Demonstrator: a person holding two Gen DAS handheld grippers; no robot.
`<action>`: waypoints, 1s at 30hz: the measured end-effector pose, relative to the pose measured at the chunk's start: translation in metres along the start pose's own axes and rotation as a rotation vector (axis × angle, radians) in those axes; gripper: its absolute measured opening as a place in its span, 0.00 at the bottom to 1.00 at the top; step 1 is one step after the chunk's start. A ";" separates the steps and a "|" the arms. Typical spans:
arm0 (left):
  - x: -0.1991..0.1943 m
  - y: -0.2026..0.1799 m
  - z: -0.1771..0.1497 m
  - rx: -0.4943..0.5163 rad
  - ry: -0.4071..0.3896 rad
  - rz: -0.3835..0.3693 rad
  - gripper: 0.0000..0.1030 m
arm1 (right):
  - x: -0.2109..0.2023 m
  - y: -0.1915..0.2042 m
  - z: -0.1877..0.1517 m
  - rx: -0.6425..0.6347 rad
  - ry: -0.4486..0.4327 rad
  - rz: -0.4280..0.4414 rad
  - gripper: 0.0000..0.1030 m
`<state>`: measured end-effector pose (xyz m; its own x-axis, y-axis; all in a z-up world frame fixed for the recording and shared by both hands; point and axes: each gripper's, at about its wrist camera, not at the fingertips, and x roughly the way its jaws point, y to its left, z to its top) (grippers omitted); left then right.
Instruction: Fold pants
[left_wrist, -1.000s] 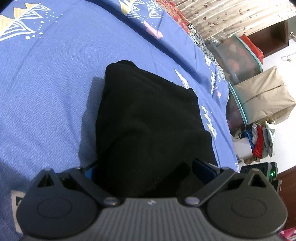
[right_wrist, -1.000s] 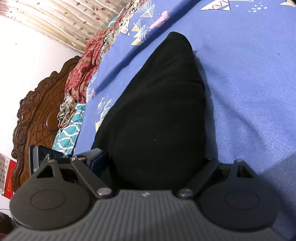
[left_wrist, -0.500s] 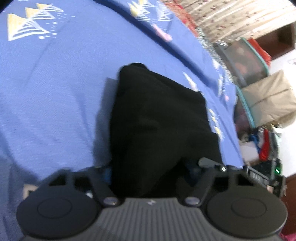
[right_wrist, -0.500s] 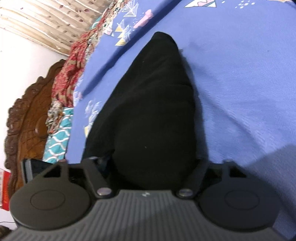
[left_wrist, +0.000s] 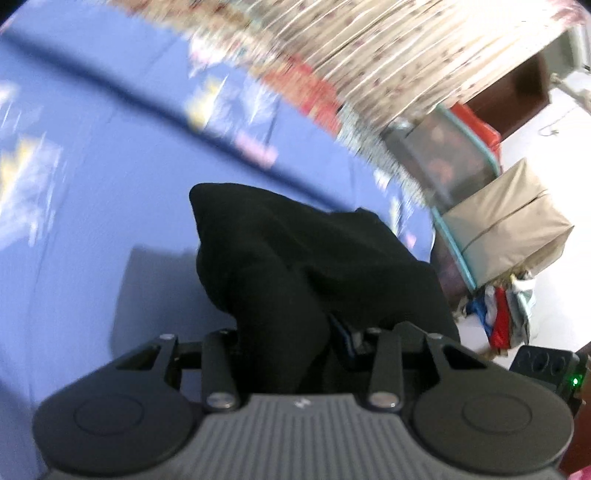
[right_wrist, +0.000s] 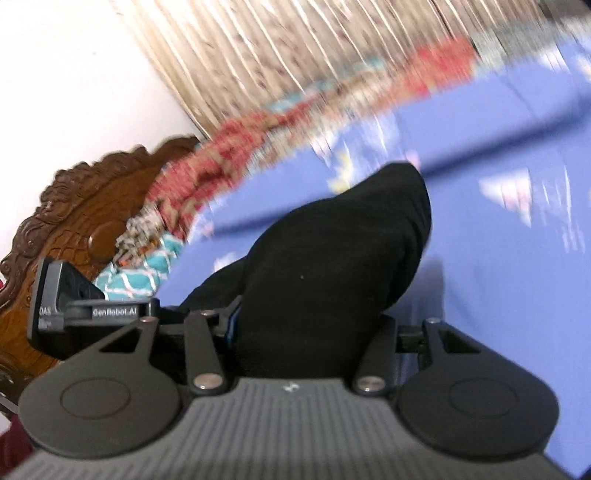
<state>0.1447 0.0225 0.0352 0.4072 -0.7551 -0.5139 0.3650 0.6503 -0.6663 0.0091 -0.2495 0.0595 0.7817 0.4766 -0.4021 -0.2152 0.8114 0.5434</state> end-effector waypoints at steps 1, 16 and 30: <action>0.002 -0.006 0.014 0.028 -0.017 0.005 0.35 | 0.004 -0.001 0.011 -0.017 -0.020 0.007 0.51; 0.166 0.076 0.071 0.004 0.072 0.320 0.50 | 0.171 -0.125 0.037 0.166 0.182 -0.245 0.62; 0.059 0.010 -0.007 0.159 -0.049 0.501 0.69 | 0.054 -0.076 0.003 0.132 0.095 -0.359 0.83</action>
<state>0.1666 -0.0157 -0.0054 0.6013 -0.3464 -0.7200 0.2369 0.9379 -0.2534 0.0695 -0.2870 -0.0013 0.7343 0.2045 -0.6473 0.1440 0.8849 0.4430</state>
